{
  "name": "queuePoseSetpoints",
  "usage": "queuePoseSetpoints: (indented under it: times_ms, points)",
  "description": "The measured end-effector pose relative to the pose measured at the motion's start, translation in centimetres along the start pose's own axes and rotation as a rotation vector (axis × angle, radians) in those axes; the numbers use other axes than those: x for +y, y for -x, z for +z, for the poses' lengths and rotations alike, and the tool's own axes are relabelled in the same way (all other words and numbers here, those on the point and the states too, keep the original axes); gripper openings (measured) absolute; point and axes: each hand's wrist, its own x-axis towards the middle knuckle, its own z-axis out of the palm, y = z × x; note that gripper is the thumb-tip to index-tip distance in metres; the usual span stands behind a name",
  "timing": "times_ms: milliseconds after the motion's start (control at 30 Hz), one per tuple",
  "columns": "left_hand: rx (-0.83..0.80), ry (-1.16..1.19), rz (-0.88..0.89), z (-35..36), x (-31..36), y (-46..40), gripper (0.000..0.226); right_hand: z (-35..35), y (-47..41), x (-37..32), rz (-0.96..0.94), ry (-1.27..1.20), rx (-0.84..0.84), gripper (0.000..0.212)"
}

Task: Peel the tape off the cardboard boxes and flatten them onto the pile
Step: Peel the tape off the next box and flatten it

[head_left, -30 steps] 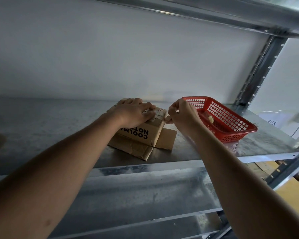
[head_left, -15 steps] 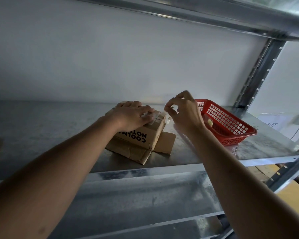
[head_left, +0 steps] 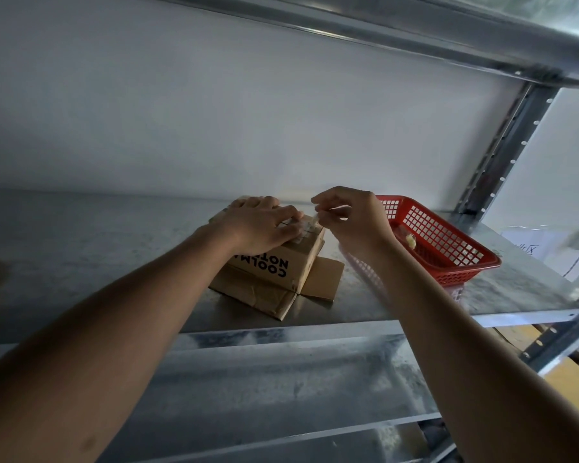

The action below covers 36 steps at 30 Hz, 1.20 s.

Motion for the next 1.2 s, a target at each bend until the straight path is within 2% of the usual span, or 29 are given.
queuePoseSetpoints:
  times_ms: [133,367,467,600,733,833,867,967,1033,1100,1200]
  points:
    - [-0.003,0.01,-0.006,-0.1,0.1,0.1,0.058,-0.5,0.2,-0.1,0.011,0.012,-0.044,0.02]
    - [-0.01,0.018,0.003,-0.2,0.1,0.1,0.06,-0.2,-0.2,0.0,-0.059,0.294,0.003,0.012]
    - [-0.005,0.016,0.008,-0.1,0.0,0.1,0.059,0.0,-0.5,-0.3,-0.069,0.348,-0.047,0.01]
    - [0.002,0.037,-0.002,0.0,0.1,0.2,0.058,0.2,-0.7,-1.2,-0.024,0.36,-0.135,0.027]
    - [-0.002,0.032,0.001,-0.1,0.1,0.2,0.059,0.1,-1.1,-1.6,0.032,0.308,-0.157,0.021]
    - [-0.002,0.016,0.011,-0.1,0.0,0.1,0.058,0.5,-1.1,-1.2,0.06,0.28,-0.139,0.036]
    - [0.0,0.02,0.012,0.0,-0.1,0.1,0.057,0.6,-1.2,-1.2,0.057,0.303,-0.143,0.035]
    - [0.006,0.035,0.017,0.0,-0.1,0.1,0.06,0.8,-1.5,-1.2,0.004,0.427,-0.181,0.013]
    - [0.009,0.027,0.024,0.0,-0.1,0.2,0.062,1.1,-1.5,-1.1,-0.028,0.445,-0.151,0.013]
    - [0.011,0.021,0.02,-0.1,-0.1,0.2,0.059,1.0,-1.4,-0.5,0.099,0.267,-0.05,0.016]
    - [0.006,0.04,0.0,-0.1,0.1,0.1,0.057,0.6,-0.8,0.3,0.345,-0.199,0.11,0.012]
